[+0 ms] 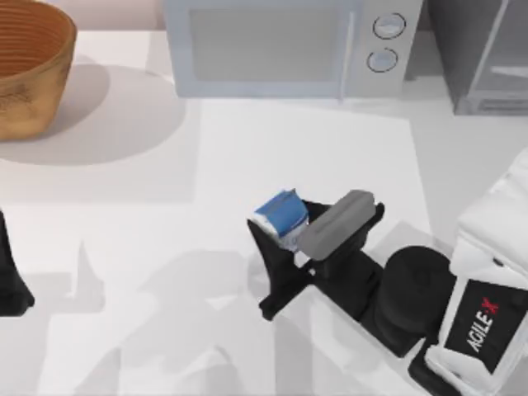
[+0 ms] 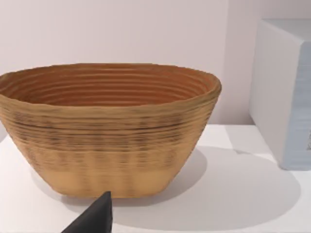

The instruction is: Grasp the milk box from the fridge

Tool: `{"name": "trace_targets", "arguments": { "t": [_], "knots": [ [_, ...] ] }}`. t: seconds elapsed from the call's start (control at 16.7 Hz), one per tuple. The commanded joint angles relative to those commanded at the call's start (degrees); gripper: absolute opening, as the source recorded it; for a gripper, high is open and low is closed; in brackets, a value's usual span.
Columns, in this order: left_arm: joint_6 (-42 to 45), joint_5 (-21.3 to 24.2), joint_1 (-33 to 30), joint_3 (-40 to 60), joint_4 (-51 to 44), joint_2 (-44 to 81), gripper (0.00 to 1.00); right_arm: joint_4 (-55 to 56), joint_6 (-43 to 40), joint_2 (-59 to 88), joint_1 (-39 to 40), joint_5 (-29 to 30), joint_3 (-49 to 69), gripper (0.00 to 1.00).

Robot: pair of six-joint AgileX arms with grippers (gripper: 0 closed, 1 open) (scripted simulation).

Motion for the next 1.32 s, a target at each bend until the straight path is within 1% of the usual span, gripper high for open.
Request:
{"name": "trace_targets", "arguments": {
  "t": [0.36, 0.66, 1.32],
  "knots": [
    [0.0, 0.0, 0.0, 0.0, 0.0, 0.0, 1.00, -5.3, -0.1, 6.6, 0.2, -0.1, 13.1, 0.00],
    [0.0, 0.0, 0.0, 0.0, 0.0, 0.0, 1.00, -5.8, -0.2, 7.1, 0.1, -0.2, 14.0, 0.00],
    [0.0, 0.0, 0.0, 0.0, 0.0, 0.0, 1.00, -5.8, -0.2, 7.1, 0.1, -0.2, 14.0, 0.83]
  ]
}}
